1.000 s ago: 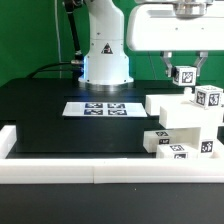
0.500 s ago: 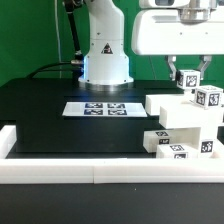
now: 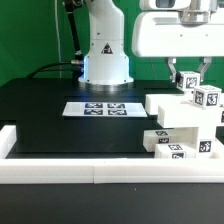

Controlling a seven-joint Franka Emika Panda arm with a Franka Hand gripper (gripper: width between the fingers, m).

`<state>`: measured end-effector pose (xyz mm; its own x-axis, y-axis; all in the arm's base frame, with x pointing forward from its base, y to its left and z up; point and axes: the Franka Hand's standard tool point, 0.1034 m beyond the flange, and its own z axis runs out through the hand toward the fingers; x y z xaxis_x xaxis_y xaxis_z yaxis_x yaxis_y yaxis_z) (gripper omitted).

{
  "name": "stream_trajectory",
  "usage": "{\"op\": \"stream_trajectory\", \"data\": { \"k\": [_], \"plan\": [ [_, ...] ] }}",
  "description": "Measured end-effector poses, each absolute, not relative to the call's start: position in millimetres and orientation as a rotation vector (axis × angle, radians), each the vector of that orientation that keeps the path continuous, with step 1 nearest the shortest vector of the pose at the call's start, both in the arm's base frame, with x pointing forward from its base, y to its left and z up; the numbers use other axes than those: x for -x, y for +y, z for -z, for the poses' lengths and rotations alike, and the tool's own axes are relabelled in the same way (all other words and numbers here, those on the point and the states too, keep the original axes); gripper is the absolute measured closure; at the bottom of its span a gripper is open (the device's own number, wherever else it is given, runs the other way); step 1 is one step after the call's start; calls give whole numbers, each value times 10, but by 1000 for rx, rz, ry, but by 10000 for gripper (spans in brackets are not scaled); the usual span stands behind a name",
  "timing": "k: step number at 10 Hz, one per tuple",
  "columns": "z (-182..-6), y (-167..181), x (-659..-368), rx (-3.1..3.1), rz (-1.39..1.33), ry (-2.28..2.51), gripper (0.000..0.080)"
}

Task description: Assemble chair

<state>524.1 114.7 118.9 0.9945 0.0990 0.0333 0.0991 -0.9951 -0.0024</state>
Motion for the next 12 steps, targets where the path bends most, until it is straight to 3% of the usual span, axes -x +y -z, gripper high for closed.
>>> {"op": "stream_trajectory", "data": {
  "k": [12],
  "plan": [
    [-1185,1126,-5255,3134,53,-154,509]
  ]
}}
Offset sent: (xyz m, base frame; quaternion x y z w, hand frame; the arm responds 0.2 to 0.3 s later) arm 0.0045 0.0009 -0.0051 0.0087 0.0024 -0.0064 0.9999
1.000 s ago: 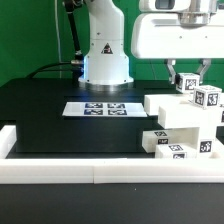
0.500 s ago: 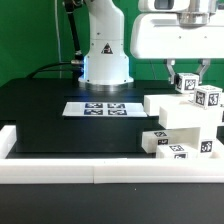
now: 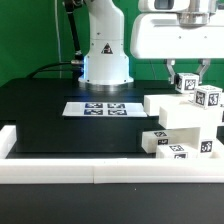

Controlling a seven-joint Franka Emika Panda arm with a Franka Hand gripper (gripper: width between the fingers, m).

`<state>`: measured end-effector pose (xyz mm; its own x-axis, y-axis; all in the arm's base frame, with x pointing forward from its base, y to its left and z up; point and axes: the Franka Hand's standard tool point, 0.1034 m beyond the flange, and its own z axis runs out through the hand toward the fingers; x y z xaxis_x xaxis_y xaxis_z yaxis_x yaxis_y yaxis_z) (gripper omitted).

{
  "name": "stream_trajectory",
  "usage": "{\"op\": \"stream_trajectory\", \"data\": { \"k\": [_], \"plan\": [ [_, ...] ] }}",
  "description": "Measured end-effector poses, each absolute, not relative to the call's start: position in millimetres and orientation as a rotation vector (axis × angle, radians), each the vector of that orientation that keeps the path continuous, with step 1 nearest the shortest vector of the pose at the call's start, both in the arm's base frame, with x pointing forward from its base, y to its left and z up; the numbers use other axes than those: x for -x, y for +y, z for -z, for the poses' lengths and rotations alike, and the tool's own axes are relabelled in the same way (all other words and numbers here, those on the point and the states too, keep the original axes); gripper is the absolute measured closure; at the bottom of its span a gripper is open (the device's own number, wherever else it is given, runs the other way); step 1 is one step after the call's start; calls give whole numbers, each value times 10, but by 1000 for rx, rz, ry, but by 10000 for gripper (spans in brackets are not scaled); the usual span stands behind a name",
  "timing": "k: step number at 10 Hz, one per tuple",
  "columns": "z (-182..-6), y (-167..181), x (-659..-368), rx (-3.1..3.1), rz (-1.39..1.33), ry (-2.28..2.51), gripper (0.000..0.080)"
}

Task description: Assemble chair

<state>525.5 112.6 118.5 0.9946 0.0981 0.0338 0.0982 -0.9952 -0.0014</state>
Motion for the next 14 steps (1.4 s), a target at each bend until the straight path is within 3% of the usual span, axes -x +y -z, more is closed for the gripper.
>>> {"op": "stream_trajectory", "data": {
  "k": [4,14],
  "plan": [
    [-1185,1129,-5255,3135,52,-73,509],
    [-1183,1177,-5244,2971,40,938,509]
  ]
}}
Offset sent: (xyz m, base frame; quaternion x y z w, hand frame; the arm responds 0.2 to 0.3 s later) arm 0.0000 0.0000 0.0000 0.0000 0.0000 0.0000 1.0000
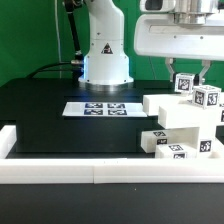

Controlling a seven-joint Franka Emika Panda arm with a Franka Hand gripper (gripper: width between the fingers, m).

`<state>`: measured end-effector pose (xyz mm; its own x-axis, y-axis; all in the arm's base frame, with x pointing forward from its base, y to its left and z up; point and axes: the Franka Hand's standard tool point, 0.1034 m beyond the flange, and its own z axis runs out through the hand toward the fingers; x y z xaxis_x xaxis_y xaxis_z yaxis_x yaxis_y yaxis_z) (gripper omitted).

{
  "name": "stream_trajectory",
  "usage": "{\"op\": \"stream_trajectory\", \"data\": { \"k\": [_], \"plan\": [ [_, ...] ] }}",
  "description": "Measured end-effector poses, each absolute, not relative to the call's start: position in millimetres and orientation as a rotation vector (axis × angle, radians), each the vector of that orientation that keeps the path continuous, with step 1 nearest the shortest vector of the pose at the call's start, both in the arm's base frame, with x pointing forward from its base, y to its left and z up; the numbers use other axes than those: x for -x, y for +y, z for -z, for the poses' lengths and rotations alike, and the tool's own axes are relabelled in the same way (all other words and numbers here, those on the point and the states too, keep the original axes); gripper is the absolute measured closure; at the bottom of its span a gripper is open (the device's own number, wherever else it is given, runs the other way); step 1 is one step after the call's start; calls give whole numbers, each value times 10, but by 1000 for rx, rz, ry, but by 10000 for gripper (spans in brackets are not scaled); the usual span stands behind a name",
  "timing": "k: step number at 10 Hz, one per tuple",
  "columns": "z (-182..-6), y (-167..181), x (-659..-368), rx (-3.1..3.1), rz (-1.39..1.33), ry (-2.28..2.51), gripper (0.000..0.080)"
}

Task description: Assemble chair

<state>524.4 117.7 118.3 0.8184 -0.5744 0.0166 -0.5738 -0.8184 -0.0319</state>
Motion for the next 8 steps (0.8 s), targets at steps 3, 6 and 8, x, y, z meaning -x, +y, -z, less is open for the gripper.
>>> {"op": "stream_trajectory", "data": {
  "k": [3,6,8],
  "plan": [
    [-1183,1201,-5239,2869,29,1189,509],
    [-1183,1235,-5232,2730,12,1454,509],
    [-1182,1245,-5230,2705,6,1491,509]
  ]
}}
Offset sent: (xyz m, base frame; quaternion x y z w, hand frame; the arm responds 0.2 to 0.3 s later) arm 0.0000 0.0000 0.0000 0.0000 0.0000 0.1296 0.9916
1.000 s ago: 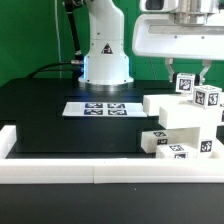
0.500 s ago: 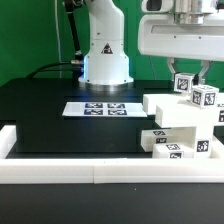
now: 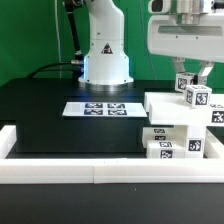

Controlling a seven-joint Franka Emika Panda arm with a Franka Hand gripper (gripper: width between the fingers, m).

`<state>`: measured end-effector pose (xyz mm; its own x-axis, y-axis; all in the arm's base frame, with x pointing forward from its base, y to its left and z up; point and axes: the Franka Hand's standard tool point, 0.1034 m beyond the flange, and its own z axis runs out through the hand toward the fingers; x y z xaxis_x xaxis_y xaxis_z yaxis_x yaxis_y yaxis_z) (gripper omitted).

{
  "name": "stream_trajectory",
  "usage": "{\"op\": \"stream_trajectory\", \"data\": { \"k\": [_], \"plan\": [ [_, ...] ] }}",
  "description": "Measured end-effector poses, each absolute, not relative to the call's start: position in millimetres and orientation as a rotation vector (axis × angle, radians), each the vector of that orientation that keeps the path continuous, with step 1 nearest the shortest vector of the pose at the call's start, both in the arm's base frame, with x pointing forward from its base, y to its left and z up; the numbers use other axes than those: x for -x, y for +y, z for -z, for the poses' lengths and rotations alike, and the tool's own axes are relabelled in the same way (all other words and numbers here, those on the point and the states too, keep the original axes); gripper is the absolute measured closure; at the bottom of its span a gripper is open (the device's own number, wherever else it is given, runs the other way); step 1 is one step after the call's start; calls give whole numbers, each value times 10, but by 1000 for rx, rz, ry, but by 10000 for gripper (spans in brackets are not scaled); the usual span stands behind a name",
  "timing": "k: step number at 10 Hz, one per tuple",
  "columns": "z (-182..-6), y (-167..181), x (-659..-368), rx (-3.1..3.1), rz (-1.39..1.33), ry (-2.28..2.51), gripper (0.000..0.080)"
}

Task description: Assemble chair

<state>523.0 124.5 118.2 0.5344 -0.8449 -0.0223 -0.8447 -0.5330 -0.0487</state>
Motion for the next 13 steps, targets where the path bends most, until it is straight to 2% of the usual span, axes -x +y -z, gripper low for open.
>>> {"op": "stream_trajectory", "data": {
  "k": [1,2,3,4,13],
  "plan": [
    [-1182,1245,-5230,2731,8,1444,271],
    [-1183,1254,-5227,2761,10,1385,271],
    [-1184,1268,-5223,2792,12,1322,188],
    [-1181,1266,-5217,2852,17,1187,157],
    [-1179,1191,-5234,3093,46,159,151]
  ]
}}
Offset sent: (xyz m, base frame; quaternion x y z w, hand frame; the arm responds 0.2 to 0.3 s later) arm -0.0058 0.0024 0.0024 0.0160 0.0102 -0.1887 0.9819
